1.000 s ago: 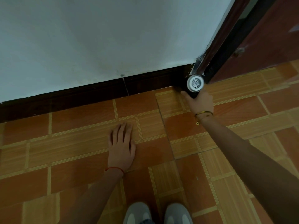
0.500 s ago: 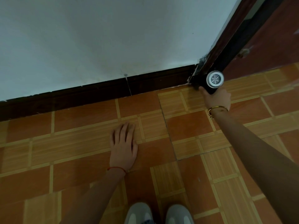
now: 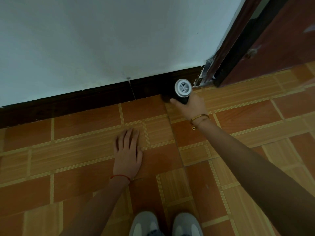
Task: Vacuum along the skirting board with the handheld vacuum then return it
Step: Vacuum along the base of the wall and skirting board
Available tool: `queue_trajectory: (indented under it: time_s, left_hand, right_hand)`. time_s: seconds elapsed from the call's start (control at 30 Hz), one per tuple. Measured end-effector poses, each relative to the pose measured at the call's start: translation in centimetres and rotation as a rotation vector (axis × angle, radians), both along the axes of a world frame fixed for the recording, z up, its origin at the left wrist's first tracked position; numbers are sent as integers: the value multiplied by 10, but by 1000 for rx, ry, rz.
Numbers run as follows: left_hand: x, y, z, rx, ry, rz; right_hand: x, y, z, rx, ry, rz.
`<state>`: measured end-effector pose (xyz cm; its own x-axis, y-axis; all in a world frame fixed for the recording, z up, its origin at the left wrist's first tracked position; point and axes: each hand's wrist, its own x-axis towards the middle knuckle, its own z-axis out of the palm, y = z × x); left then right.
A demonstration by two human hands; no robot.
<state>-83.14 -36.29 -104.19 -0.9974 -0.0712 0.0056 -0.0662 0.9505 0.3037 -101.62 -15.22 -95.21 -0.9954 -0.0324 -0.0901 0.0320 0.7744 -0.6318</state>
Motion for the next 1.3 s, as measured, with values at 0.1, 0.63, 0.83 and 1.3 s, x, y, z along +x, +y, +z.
queue_trajectory:
  time_s: [0.1,0.63,0.83,1.3]
  left_hand:
    - [0,1,1,1,4,4]
    - [1,3,-1,-19,14,14]
    - [0,4,-1,-30,25,24]
    - [-1,50,3,68,69,52]
  right_hand:
    - [-4,27,-2,85,3,-178]
    - [87,45,26,25,-221,208]
    - [107,81,21,146,-128,2]
    - [143,115,50,116,-345,279]
